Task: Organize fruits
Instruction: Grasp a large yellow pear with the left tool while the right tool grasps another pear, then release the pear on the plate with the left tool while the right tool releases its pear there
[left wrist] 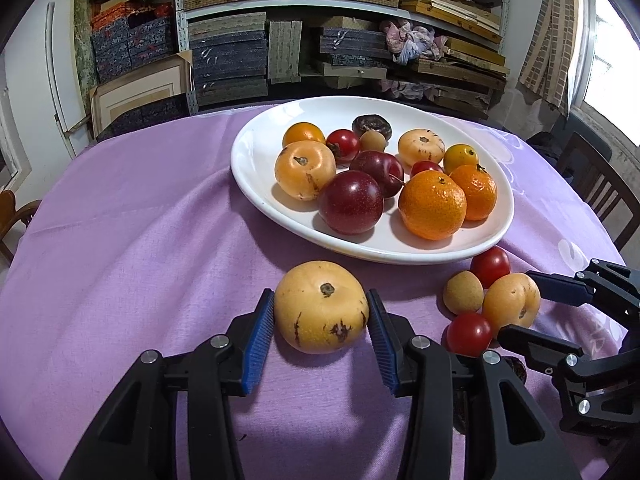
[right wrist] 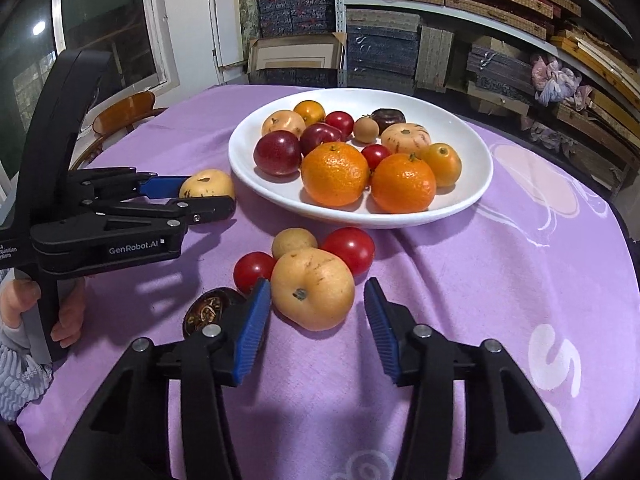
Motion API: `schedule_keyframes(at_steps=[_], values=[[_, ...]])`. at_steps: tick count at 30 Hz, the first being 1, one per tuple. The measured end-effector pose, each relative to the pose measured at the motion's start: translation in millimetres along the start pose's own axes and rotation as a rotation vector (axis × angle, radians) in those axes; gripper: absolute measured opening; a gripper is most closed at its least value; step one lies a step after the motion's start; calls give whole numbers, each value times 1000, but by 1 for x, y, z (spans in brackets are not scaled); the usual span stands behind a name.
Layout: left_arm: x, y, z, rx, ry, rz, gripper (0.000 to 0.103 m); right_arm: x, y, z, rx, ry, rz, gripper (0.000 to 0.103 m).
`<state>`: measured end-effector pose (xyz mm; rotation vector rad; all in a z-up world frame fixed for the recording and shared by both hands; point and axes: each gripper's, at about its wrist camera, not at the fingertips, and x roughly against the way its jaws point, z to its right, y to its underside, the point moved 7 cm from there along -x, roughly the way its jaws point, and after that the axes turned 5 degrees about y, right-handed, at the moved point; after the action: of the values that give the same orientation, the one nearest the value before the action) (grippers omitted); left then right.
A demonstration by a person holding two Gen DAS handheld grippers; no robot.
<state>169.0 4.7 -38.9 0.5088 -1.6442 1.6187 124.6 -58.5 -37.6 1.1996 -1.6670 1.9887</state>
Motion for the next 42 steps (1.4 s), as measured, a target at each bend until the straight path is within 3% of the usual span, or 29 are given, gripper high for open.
schedule_keyframes(at_steps=[5, 20, 30, 35, 37, 42], values=[[-1, 1, 0, -1, 2, -9, 46, -10, 0, -1, -21, -34, -38, 42], [-8, 3, 2, -1, 12, -41, 46, 1, 9, 12, -61, -59, -39, 42], [24, -4, 6, -18, -2, 92, 45, 18, 7, 16, -77, -60, 17, 42], [30, -36, 11, -32, -4, 113, 45, 54, -21, 36, -106, -20, 135, 42], [22, -55, 10, -51, -37, 101, 45, 58, -42, 49, -108, 17, 148, 42], [-3, -95, 11, -9, -4, 77, 45, 33, -92, 64, -97, 68, 119, 42]])
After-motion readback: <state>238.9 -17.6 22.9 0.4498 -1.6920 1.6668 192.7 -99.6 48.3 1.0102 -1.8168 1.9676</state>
